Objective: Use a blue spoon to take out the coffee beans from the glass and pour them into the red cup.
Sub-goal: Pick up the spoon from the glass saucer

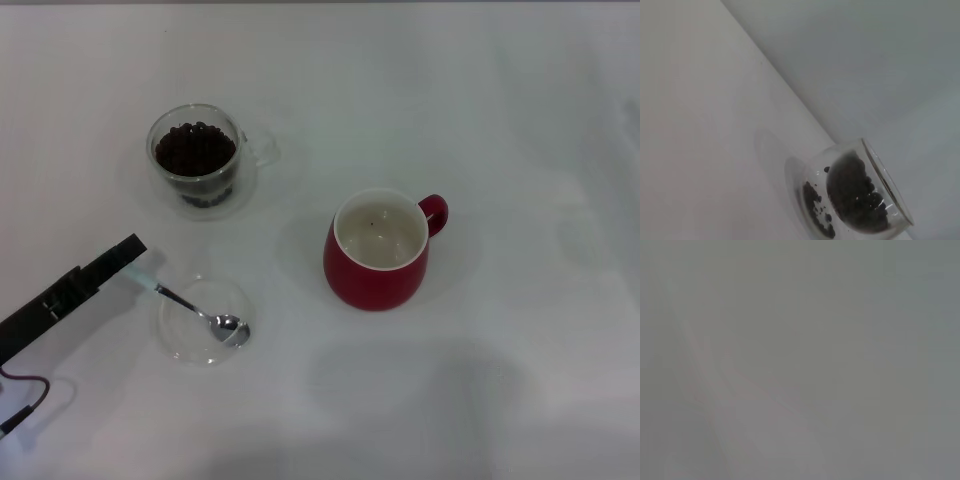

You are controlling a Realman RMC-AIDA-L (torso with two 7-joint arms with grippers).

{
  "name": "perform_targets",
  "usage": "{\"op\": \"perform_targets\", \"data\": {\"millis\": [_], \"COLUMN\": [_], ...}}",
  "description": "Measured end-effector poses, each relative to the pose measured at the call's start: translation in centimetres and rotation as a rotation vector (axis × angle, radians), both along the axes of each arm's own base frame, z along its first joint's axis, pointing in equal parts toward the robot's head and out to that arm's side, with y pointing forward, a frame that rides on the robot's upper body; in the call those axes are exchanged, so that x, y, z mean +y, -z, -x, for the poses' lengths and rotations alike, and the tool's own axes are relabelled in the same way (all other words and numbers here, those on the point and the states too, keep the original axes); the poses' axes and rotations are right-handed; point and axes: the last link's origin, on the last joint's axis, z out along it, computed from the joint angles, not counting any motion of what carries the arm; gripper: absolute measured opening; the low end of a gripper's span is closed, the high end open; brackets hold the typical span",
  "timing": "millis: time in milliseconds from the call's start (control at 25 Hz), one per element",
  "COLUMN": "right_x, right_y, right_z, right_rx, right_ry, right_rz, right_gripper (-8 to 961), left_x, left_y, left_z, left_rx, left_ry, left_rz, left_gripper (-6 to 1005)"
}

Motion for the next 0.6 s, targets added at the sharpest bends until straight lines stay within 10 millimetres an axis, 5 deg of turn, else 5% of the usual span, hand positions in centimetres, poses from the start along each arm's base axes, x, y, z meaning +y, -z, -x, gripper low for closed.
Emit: {"op": "perform_targets", "data": {"millis": [600], "right_x": [0.07], "right_y": [-0.11], "right_z": [0.14], "right_rx": [-0.001], "right_ry": [-0.010], "right_rz": [-0.003], "right_gripper": [874], "left_x": [-0.87], "left_y": [0.42], "left_z": [0.14], "left_rx": [-0.018], "left_ry": [-0.018], "left_rz": [0.004], "left_gripper": [407]}}
